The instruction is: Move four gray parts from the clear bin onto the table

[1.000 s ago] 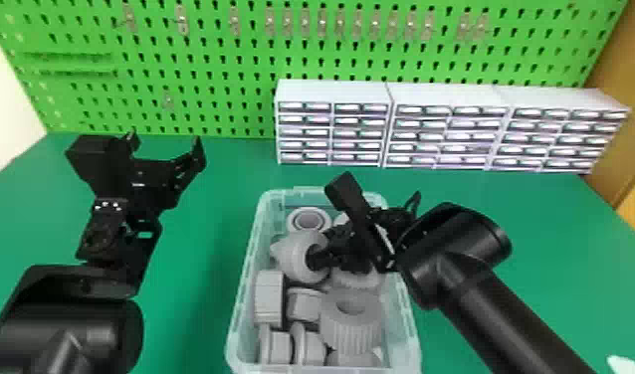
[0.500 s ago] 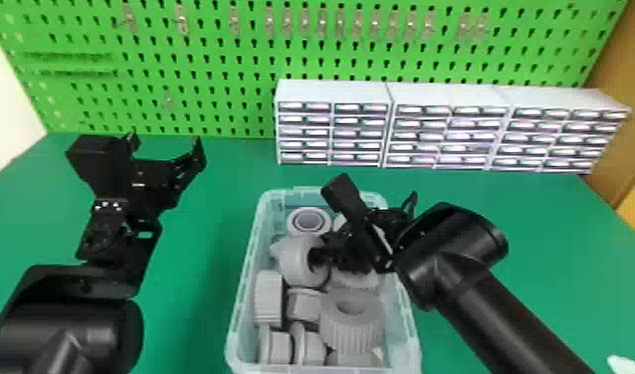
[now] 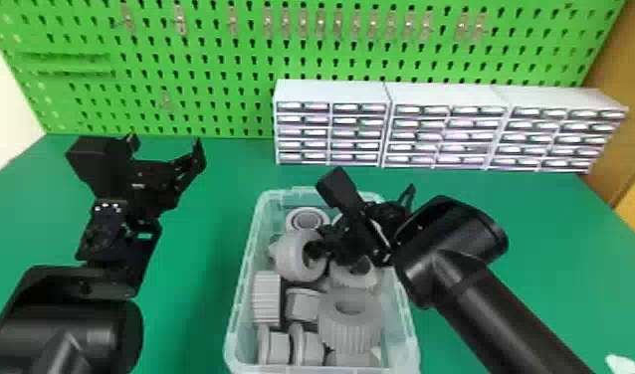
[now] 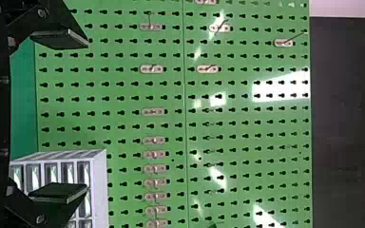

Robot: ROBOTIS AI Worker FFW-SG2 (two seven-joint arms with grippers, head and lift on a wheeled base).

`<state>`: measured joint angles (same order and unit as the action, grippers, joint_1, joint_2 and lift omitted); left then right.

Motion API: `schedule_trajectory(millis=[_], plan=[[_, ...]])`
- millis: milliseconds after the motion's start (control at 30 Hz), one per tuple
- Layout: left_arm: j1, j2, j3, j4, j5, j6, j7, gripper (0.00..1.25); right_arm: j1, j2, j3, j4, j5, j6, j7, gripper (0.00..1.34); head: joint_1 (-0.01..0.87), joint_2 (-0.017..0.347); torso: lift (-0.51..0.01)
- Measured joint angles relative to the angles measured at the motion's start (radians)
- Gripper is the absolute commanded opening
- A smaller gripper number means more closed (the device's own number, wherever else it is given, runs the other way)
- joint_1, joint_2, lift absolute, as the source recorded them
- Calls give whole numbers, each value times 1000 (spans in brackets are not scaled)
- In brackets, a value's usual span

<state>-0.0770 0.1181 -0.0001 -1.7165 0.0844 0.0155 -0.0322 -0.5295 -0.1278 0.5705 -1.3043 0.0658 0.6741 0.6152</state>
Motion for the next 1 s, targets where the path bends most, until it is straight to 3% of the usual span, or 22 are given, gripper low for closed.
schedule_trajectory(millis=[467,767,1000], plan=[[2,0,5,0,-1,2,-3,1042,35,-3,-94,-184,50,97,0,158,678,34,-50],[3,0,7,0,-2,5,-7,1042,74,-8,-249,-356,128,216,0,160,678,34,-50],[2,0,10,0,-2,8,-12,1042,111,-9,-392,-500,231,389,0,160,678,34,-50]])
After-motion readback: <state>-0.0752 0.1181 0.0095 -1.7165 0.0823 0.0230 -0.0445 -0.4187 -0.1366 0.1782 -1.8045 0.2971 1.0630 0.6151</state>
